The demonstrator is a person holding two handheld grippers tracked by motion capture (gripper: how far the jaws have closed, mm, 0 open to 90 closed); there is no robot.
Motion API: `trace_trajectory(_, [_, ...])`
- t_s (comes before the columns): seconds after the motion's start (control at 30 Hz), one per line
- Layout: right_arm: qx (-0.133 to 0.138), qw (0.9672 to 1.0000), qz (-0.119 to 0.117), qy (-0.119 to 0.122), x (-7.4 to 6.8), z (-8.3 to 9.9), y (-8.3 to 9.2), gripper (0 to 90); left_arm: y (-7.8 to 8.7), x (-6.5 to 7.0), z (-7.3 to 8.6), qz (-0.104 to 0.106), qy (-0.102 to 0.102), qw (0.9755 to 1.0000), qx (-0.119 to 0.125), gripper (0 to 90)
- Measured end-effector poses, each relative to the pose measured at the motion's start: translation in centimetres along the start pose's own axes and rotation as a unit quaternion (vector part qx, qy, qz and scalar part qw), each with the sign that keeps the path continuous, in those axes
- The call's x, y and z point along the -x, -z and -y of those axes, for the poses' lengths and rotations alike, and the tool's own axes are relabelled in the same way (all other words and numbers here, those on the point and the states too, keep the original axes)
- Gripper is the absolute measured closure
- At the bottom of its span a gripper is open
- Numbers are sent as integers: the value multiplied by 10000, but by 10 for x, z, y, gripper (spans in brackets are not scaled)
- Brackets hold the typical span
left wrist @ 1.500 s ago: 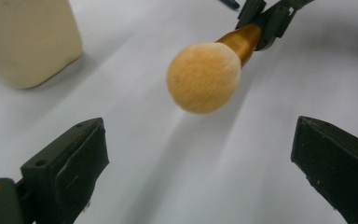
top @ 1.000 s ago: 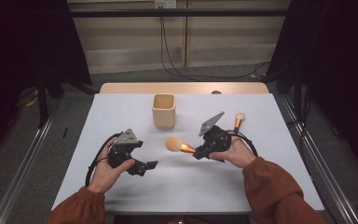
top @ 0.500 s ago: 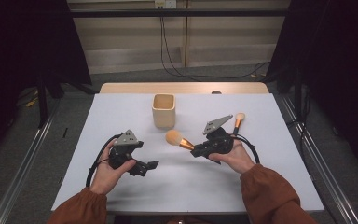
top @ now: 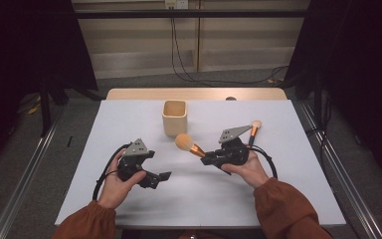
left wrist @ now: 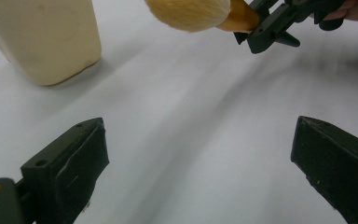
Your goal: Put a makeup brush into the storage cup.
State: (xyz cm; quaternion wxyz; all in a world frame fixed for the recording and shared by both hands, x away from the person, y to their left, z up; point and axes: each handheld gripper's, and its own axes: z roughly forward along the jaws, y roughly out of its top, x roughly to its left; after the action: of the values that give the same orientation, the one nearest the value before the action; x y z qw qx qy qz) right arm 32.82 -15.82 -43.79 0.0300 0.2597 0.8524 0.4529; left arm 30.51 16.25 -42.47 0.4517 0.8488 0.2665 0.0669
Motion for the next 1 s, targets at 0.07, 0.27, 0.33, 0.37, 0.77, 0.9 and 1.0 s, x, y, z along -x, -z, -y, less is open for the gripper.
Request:
trace_trajectory(0.07, [65, 10000, 20, 14, -1, 1, -1, 751, 0, 0, 0, 8, 12, 10000, -17, 37])
trace_trajectory(0.27, [410, 9992, 7, -19, -2, 2, 0, 751, -2, 2, 1, 34, -4, 10000, 9, 37])
trace_trajectory(0.33, [499, 9988, 25, -8, -3, 2, 0, 751, -3, 1, 1, -6, 0, 10000, 34, 37])
trace_trajectory(0.37, [533, 9986, 34, 12, -3, 3, 0, 751, -3, 1, 1, 2, 25, 10000, 53, 37])
trace_trajectory(0.77, [1138, 9935, -34, 47, -4, 5, 2, 751, -2, 6, 1, -166, -99, 9994, 274, 37])
trace_trajectory(0.9, [1250, 9921, -35, 32, -5, 3, 3, 750, -2, 7, 0, -134, -35, 9990, 432, 37])
trace_trajectory(1.0, [1373, 9905, -13, 56, -6, 2, 4, 751, -3, 8, -1, -165, -24, 9975, 682, 37])
